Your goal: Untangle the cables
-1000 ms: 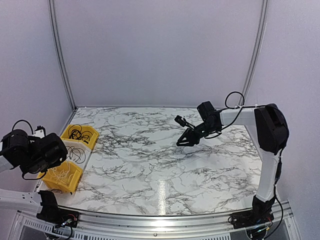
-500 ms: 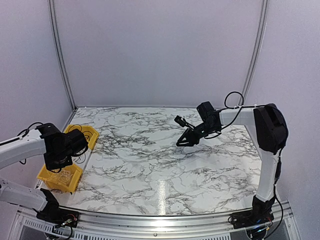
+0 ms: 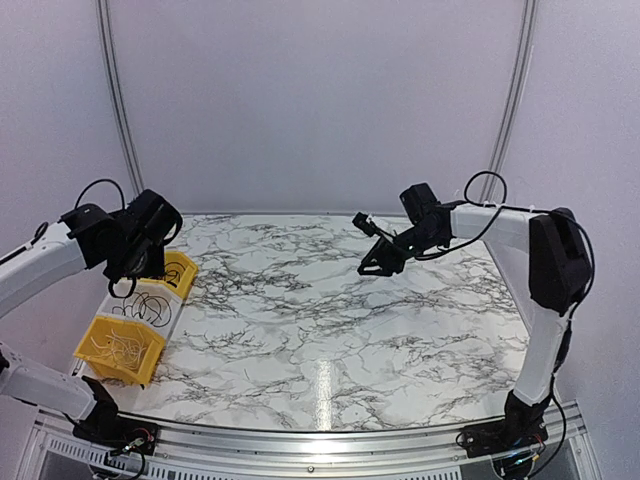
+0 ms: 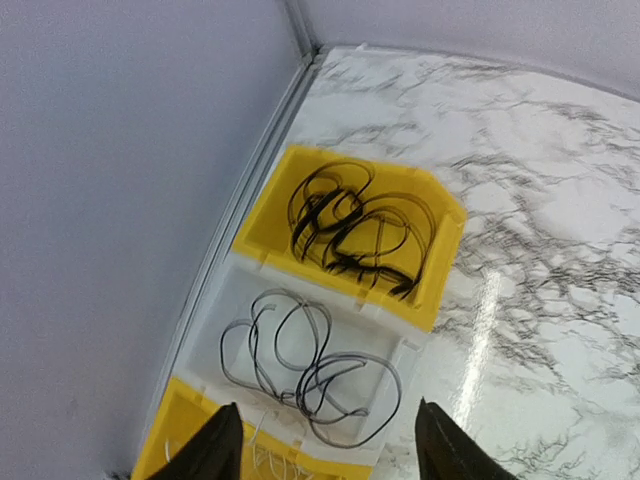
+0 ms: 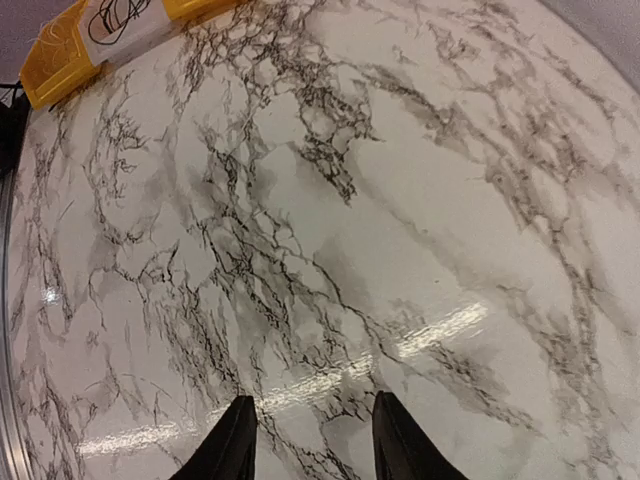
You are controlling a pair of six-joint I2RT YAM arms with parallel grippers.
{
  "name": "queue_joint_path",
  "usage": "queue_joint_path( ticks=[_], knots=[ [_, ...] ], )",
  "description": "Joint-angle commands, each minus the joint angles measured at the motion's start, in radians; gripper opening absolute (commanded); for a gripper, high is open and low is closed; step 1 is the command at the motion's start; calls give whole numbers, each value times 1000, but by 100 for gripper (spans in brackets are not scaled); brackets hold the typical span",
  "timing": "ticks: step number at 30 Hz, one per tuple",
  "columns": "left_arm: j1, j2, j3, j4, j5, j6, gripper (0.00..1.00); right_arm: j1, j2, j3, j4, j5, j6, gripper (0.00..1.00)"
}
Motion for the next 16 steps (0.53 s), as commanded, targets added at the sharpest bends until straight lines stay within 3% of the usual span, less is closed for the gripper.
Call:
queue_joint_path(
  ticks=[1,3,4,5,6,7,14,16],
  knots=[
    [4,59,127,268,45,399,77,0,-217,28,18,222,-29,41],
    [4,86,150,373,140,493,88,-11,-307,-29,71,324,1,45],
    [4,100,154,426,211,538,90,-22,-358,-80,103,364,25,54],
    [4,107,147,485,276,573,94,-36,-410,-124,146,396,56,70],
    [4,112,134,544,322,591,98,-53,-463,-170,193,418,89,93],
    [4,113,116,612,352,599,99,-70,-517,-220,236,447,122,98],
    [4,137,35,865,424,498,99,-151,-841,-480,412,637,257,99],
    [4,149,2,912,479,462,99,-200,-919,-567,481,593,274,99]
  ],
)
